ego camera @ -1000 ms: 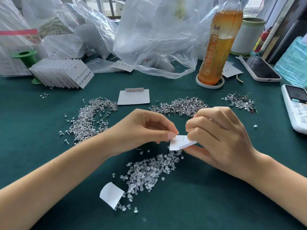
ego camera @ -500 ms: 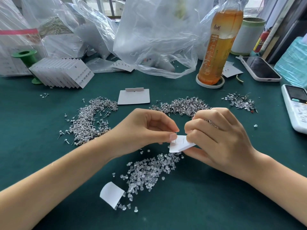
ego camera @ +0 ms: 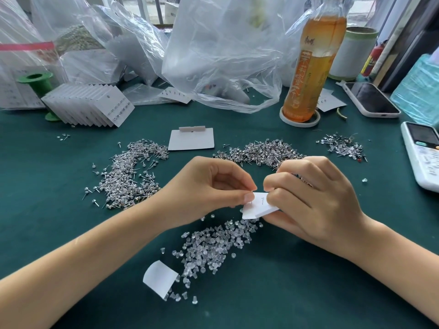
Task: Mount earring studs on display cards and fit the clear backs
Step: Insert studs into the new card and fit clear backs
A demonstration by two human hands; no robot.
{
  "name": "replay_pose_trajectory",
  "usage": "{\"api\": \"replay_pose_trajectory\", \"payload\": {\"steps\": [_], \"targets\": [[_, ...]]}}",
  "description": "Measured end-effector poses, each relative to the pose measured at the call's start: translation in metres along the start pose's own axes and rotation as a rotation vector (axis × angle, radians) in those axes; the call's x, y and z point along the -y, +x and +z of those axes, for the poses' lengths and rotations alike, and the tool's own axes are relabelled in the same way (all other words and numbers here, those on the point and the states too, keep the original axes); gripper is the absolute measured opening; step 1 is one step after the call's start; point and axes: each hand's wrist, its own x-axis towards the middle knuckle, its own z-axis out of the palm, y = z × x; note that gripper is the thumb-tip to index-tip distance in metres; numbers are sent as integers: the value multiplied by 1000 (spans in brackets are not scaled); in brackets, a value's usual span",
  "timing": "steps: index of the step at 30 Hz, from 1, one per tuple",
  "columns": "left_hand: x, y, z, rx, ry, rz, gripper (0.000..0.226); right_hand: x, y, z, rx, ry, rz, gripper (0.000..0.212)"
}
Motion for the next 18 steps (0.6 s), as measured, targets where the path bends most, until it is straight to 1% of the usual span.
{"api": "replay_pose_trajectory", "payload": {"steps": [6,18], "targets": [[1,0,1,-14,10,10,11,0,0,0,-13,-10,8,34],[1,1,0,38,44,17,11,2,2,-3,-13,-37,7,29]]}}
